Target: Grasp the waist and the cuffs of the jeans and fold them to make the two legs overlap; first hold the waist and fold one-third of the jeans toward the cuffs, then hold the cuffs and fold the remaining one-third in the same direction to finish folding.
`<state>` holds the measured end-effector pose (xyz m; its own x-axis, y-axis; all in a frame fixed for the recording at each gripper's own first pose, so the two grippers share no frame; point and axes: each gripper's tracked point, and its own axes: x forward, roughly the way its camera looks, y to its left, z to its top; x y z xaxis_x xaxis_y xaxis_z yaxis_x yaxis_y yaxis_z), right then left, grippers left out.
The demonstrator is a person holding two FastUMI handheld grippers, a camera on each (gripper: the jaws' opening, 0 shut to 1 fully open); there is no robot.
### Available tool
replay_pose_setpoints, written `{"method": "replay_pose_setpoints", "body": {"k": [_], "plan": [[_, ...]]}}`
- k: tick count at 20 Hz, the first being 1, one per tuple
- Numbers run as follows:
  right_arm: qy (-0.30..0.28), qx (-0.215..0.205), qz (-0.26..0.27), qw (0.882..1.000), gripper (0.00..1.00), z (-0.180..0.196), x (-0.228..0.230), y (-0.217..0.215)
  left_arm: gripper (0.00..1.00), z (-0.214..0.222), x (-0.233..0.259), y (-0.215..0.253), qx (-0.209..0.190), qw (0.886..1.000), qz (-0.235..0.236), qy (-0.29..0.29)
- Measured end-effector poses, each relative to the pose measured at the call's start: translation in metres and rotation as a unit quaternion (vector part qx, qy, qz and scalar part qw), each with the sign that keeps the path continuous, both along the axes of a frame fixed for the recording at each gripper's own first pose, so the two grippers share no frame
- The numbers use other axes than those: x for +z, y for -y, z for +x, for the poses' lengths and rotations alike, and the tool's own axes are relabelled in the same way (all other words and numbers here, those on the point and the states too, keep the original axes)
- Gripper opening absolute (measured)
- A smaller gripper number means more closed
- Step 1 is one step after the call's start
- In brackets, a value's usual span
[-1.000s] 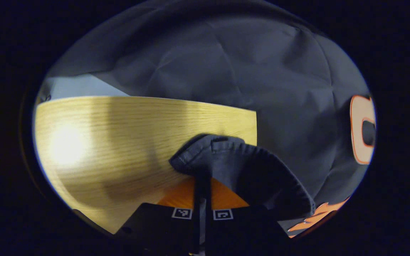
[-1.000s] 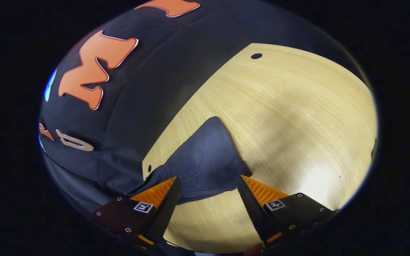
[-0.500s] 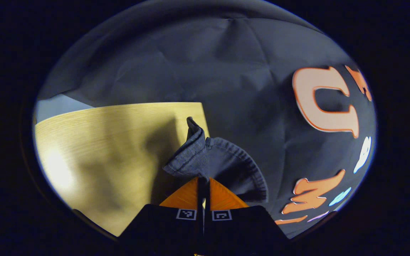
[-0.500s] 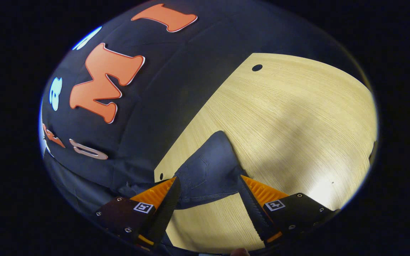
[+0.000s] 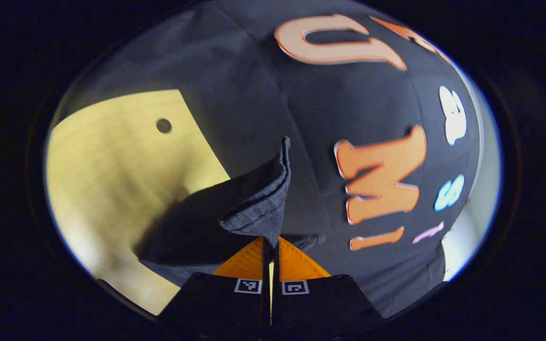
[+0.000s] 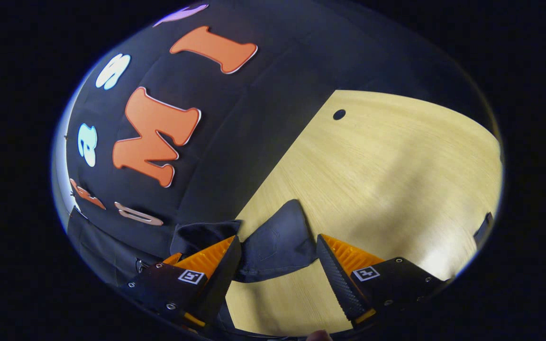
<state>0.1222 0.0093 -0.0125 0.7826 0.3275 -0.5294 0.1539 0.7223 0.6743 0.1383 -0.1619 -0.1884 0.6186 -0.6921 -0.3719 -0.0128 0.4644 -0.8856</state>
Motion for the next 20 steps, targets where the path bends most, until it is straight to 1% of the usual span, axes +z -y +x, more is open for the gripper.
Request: {"method": "replay_pose_setpoints", "body": {"k": [1,2,3,5,6,8,10,11,12,14,17,18,20], "plan": [[0.000,-0.002,0.000,1.000,0.98,-0.002,0.000,0.010,0.01,-0.017,-0.009,0.036,-0.032,0.999,0.019,0.000],[-0.001,-0.004,0.001,1.000,0.98,-0.005,0.001,0.018,0.01,-0.031,-0.025,0.067,-0.056,0.998,0.042,-0.006],[-0.002,-0.007,0.004,1.000,0.98,-0.007,0.001,0.025,0.01,-0.047,-0.045,0.099,-0.082,0.994,0.075,-0.017],[-0.003,-0.010,0.010,1.000,0.98,-0.010,0.000,0.038,0.02,-0.075,-0.077,0.138,-0.108,0.985,0.131,-0.025],[-0.005,-0.012,0.011,1.000,0.98,-0.014,0.000,0.044,0.01,-0.090,-0.094,0.150,-0.119,0.980,0.160,-0.027],[-0.007,-0.011,0.010,1.000,0.98,-0.017,-0.002,0.055,0.01,-0.113,-0.115,0.160,-0.144,0.965,0.220,-0.026],[-0.010,-0.009,0.009,1.000,0.98,-0.021,-0.004,0.064,0.02,-0.134,-0.134,0.168,-0.171,0.944,0.280,-0.017],[-0.013,-0.006,0.012,1.000,0.98,-0.023,-0.004,0.067,0.01,-0.132,-0.141,0.160,-0.179,0.934,0.308,-0.011],[-0.016,-0.004,0.014,1.000,0.98,-0.025,-0.005,0.069,0.01,-0.137,-0.149,0.165,-0.181,0.926,0.330,-0.008],[-0.013,0.001,0.010,1.000,0.98,-0.029,-0.003,0.073,0.02,-0.137,-0.160,0.167,-0.177,0.914,0.365,-0.004],[-0.010,0.012,-0.003,1.000,0.98,-0.037,-0.001,0.081,0.01,-0.139,-0.163,0.164,-0.172,0.904,0.392,0.000],[-0.010,0.018,-0.005,1.000,0.98,-0.039,0.000,0.082,0.05,-0.141,-0.164,0.163,-0.175,0.898,0.404,0.004],[-0.011,0.028,-0.014,0.999,0.98,-0.042,0.000,0.085,0.07,-0.144,-0.161,0.164,-0.176,0.878,0.446,0.015]]}}
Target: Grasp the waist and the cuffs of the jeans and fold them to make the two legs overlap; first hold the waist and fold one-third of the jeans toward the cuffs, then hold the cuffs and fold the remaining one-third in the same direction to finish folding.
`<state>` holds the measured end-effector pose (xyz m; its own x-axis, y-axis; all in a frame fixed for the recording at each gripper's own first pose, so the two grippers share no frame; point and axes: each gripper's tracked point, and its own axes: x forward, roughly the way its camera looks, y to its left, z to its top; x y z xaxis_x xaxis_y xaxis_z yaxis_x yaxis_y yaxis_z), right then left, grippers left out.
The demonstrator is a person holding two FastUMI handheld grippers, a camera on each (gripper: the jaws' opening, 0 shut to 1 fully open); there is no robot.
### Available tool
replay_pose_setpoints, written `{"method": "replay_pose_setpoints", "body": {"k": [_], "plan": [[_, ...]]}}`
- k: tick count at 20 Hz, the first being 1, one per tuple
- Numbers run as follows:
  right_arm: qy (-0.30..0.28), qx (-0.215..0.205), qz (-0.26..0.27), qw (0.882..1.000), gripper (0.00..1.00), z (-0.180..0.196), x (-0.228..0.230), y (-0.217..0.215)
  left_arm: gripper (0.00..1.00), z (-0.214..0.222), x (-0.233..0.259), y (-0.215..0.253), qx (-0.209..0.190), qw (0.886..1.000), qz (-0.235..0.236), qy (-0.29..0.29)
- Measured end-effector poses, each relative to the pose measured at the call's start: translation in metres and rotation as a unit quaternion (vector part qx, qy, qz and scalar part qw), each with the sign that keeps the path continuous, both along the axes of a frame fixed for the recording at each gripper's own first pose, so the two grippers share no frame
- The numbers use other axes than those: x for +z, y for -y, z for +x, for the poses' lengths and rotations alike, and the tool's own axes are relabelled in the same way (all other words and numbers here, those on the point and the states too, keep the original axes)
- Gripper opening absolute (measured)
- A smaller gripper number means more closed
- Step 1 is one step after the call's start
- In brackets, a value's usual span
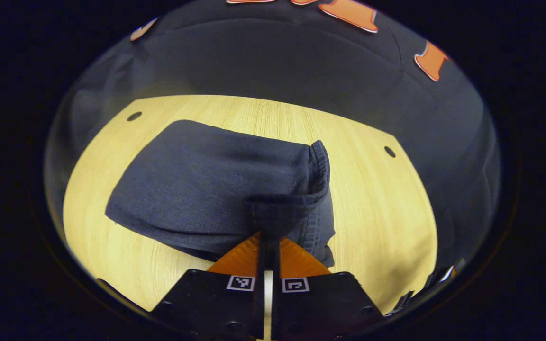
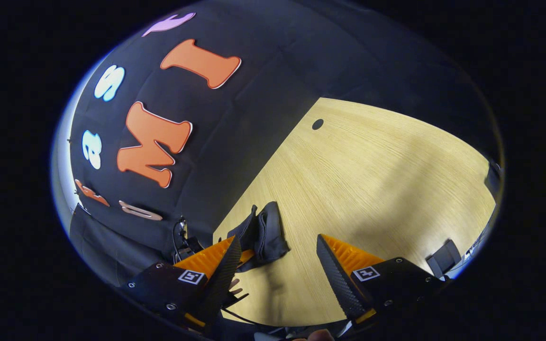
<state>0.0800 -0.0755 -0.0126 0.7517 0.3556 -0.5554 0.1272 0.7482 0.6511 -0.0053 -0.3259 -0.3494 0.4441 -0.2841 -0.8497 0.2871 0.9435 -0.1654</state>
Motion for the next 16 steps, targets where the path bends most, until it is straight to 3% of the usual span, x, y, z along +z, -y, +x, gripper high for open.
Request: {"method": "replay_pose_setpoints", "body": {"k": [1,3,4,8,11,16], "plan": [[0.000,0.004,-0.004,1.000,0.98,-0.001,-0.001,0.002,0.08,-0.002,0.003,0.003,-0.010,1.000,0.017,0.004],[-0.002,0.015,-0.009,1.000,0.98,-0.001,0.000,0.000,0.66,-0.021,0.013,0.022,-0.023,0.999,0.019,-0.028],[-0.002,0.020,-0.013,1.000,0.98,-0.001,0.001,-0.001,0.95,-0.022,0.023,0.028,-0.025,0.999,0.021,-0.015],[0.017,0.039,-0.069,0.997,0.98,0.003,0.011,-0.006,0.99,-0.028,0.046,0.018,-0.053,0.998,-0.038,0.007],[0.047,0.053,-0.111,0.991,0.98,0.009,0.028,-0.021,0.99,-0.016,0.102,0.002,-0.055,0.993,-0.093,0.048],[0.131,0.087,-0.216,0.964,0.98,0.018,0.072,-0.061,0.99,0.012,0.206,-0.061,-0.026,0.975,-0.126,0.184]]}}
